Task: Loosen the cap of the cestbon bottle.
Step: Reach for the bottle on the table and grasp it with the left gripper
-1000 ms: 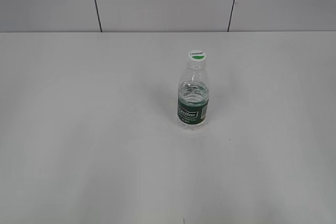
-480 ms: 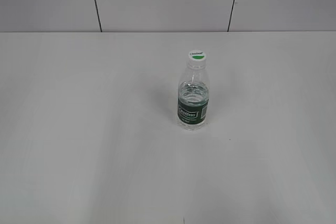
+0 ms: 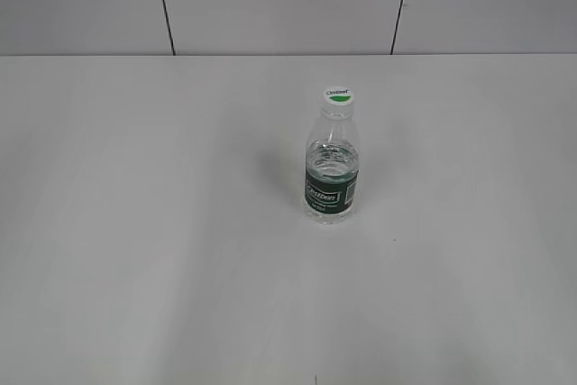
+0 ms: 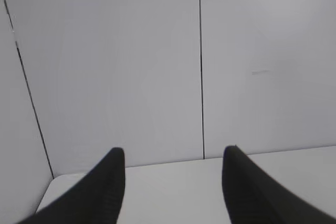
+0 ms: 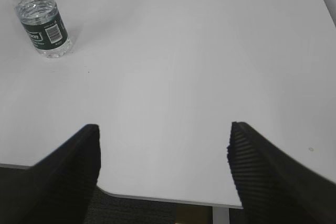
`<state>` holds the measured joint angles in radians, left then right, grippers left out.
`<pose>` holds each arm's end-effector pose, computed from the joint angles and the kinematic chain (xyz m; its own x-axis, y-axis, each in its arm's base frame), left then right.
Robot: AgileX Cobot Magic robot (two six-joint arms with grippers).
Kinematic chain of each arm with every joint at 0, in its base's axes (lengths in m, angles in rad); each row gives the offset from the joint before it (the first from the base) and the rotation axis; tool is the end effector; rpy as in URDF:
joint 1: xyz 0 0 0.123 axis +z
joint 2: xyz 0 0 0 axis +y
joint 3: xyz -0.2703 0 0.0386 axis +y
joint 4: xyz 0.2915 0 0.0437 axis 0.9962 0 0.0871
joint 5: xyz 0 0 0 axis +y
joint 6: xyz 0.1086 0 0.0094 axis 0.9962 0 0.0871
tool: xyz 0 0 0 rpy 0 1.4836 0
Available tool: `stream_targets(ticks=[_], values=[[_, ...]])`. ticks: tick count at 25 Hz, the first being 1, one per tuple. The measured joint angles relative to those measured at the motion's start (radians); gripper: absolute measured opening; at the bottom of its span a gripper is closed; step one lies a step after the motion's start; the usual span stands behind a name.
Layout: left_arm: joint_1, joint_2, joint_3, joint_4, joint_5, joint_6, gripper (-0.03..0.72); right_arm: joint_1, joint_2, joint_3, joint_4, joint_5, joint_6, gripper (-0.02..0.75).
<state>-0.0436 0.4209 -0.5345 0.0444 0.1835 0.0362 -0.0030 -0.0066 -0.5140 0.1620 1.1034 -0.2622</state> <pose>0.1626 -0.0062 0.3469 0.0202 0.0790 -0.9967 0.0340 0.9962 0.0796 0.0558 0.0155 0.2918 -0.4392 -0.1843 -0.8793 -0.2102 0.9726 -0.0989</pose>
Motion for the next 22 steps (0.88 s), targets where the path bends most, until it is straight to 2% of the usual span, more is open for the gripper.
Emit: stream_targets(ticks=[22], values=[[0.0,0.663,0.001,0.007,-0.572,0.0,0.372,0.0,0.0,0.0,0.001,0.0,0.005,0.581]])
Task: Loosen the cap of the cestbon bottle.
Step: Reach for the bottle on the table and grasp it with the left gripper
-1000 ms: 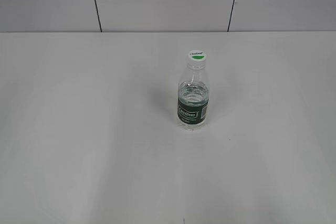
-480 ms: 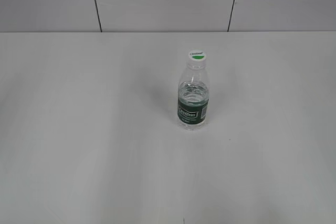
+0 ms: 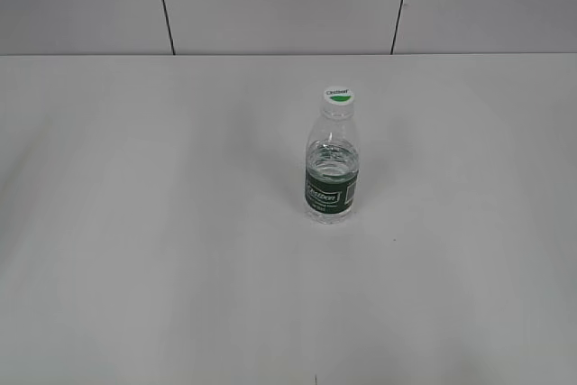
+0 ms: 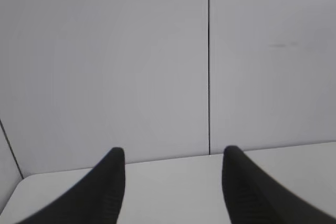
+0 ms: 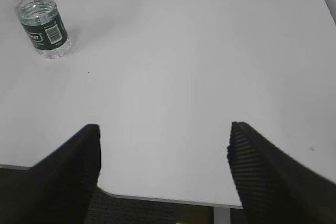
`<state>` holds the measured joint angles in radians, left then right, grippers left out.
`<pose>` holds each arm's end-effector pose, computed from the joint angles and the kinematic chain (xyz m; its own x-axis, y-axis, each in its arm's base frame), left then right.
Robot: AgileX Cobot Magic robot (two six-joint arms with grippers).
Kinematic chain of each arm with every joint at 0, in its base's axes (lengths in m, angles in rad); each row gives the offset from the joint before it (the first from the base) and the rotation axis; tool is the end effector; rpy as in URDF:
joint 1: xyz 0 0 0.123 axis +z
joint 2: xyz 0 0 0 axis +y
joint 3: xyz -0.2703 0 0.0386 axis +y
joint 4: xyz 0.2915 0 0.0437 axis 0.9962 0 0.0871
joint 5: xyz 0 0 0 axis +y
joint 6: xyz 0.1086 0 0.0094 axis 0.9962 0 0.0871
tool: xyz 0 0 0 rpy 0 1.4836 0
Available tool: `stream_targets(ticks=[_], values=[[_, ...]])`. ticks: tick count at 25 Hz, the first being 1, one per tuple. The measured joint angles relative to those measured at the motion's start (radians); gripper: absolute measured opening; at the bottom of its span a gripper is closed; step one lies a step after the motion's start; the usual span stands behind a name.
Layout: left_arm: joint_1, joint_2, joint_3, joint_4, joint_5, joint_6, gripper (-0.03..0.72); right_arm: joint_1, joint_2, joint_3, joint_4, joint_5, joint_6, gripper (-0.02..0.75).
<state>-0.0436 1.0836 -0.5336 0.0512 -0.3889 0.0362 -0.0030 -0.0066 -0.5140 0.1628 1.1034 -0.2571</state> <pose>0.2872 -0.0146 0.2566 -0.0687 0.0865 -0.9939 0.0689 0.9943 0.0818 0.0558 0.0156 0.2919 -0.4402 -0.1790 -0.8799 -0.2084 0.9735 -0.0938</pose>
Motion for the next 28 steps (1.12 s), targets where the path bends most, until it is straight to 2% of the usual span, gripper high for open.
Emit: stream_targets(ticks=[20,28], values=[[0.0,0.463,-0.001,0.006,-0.363,-0.023,0.372,0.0,0.0,0.0,0.0,0.0,0.003,0.581],[0.0,0.648,-0.001,0.028,-0.567,-0.023,0.372,0.0,0.0,0.0,0.0,0.0,0.003,0.581]])
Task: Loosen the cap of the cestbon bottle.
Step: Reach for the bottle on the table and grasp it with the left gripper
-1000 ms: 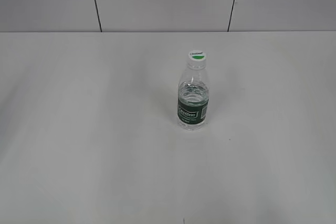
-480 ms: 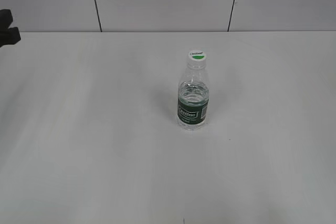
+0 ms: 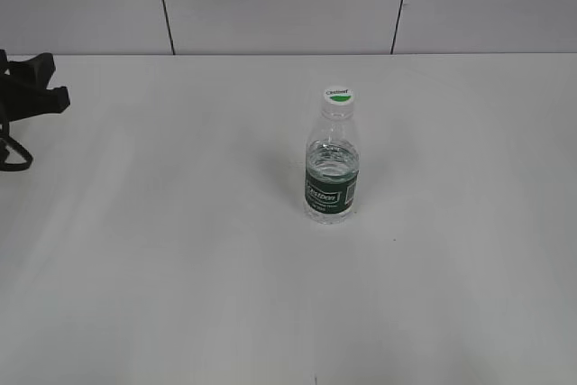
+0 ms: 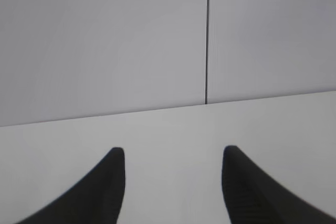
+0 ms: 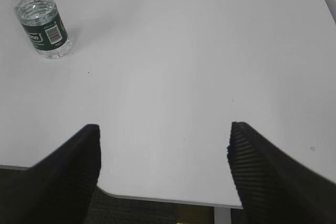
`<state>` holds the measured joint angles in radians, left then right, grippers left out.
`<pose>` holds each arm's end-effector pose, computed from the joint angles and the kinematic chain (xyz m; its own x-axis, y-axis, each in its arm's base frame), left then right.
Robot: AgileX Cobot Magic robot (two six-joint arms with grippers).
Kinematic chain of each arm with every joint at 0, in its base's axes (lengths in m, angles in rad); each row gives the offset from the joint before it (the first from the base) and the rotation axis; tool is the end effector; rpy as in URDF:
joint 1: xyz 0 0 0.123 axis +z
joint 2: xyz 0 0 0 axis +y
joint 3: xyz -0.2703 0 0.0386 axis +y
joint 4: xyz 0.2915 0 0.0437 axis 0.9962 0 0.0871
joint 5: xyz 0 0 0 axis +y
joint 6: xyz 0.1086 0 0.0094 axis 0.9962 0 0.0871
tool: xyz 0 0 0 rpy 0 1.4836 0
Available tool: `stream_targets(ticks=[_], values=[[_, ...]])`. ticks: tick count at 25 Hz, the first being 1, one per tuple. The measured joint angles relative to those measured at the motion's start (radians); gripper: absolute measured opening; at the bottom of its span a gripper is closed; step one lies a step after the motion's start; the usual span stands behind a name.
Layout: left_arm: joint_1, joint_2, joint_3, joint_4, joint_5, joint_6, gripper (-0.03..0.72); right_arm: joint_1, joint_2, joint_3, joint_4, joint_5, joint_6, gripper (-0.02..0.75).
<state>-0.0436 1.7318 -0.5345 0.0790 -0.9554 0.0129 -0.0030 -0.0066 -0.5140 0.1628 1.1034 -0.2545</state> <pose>0.3353 -0.0217 0.1111 -0.1489 0.0650 -0.9867 0.1160 0.9921 0.0478 0.0558 0.0156 0.2919 -0.4408 -0.1764 -0.8801 -0.2072 0.9740 -0.0915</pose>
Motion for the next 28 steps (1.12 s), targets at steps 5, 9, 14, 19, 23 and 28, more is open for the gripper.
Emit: stream_targets(ticks=[5,9,14,19,23,28], values=[[0.0,0.089,-0.001,0.005,-0.147,0.0,0.372,0.0,0.0,0.0,0.0,0.0,0.0,0.581],[0.0,0.147,-0.001,0.027,-0.237,0.0,0.372,0.0,0.0,0.0,0.0,0.0,0.0,0.581],[0.0,0.202,-0.001,0.155,-0.247,0.0,0.372,0.0,0.0,0.0,0.0,0.0,0.0,0.581],[0.0,0.249,-0.002,0.378,-0.249,0.0,0.393,0.0,0.0,0.0,0.0,0.0,0.0,0.581],[0.0,0.295,-0.003,0.519,-0.249,0.0,0.465,0.0,0.0,0.0,0.0,0.0,0.0,0.581],[0.0,0.339,-0.044,0.736,-0.249,-0.03,0.516,0.0,0.0,0.0,0.0,0.0,0.0,0.581]])
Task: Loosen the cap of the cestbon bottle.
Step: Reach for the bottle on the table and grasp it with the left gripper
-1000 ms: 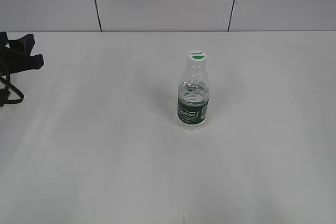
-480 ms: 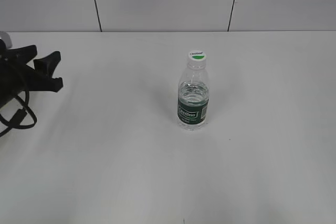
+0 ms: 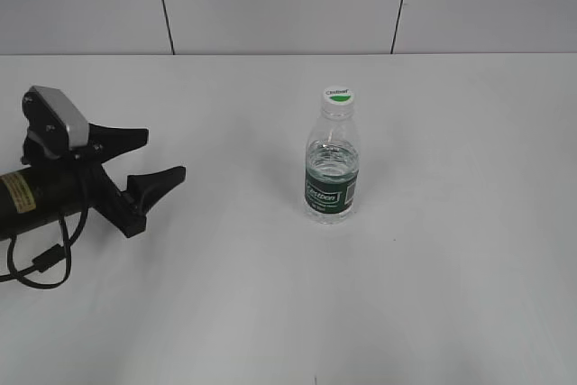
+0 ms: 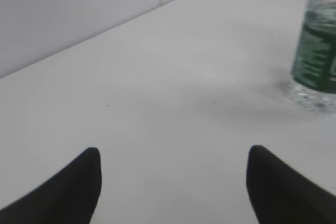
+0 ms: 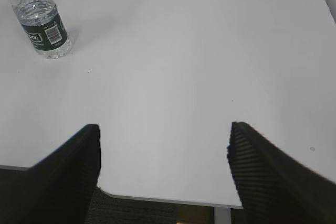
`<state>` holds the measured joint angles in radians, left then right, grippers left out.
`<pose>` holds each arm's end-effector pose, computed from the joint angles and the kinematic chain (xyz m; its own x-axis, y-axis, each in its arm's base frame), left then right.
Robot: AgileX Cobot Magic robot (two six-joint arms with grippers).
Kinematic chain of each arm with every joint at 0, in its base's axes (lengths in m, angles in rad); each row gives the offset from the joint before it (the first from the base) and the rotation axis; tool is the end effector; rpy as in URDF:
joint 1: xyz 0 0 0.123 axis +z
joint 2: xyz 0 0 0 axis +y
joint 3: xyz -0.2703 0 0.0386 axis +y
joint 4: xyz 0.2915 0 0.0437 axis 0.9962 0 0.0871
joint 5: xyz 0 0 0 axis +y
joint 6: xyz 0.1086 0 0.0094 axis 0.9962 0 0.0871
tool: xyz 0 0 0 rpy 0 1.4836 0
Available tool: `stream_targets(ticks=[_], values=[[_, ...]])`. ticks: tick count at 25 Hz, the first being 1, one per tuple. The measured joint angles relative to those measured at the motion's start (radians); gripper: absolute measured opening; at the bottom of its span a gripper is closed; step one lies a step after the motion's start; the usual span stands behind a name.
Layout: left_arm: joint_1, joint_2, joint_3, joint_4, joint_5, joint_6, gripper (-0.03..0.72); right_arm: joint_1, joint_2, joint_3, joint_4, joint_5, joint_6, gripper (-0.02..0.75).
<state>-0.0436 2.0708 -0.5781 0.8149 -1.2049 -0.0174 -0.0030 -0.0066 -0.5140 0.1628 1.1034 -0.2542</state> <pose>0.3015 -0.0873 0.0274 -0.0900 0.2525 -0.9634 0.7455 0.6585 0.1030 0.0558 0.0156 0.2919 -0.4408 -0.1761 -0.8801 -0.2071 0.9741 -0.0912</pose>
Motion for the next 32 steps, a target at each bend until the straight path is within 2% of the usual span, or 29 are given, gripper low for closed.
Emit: stream_targets(ticks=[9,15,18,22,32], values=[[-0.002,0.058,-0.195,0.337,-0.003,-0.238,0.521,0.0,0.0,0.0,0.0,0.0,0.0,0.581],[-0.031,0.091,-0.339,0.508,-0.003,-0.37,0.521,0.0,0.0,0.0,0.0,0.0,0.0,0.581],[-0.063,0.12,-0.408,0.55,-0.003,-0.435,0.521,0.0,0.0,0.0,0.0,0.0,0.0,0.581],[-0.126,0.163,-0.475,0.59,-0.003,-0.453,0.521,0.0,0.0,0.0,0.0,0.0,0.0,0.581],[-0.253,0.276,-0.622,0.596,-0.003,-0.522,0.521,0.0,0.0,0.0,0.0,0.0,0.0,0.581]])
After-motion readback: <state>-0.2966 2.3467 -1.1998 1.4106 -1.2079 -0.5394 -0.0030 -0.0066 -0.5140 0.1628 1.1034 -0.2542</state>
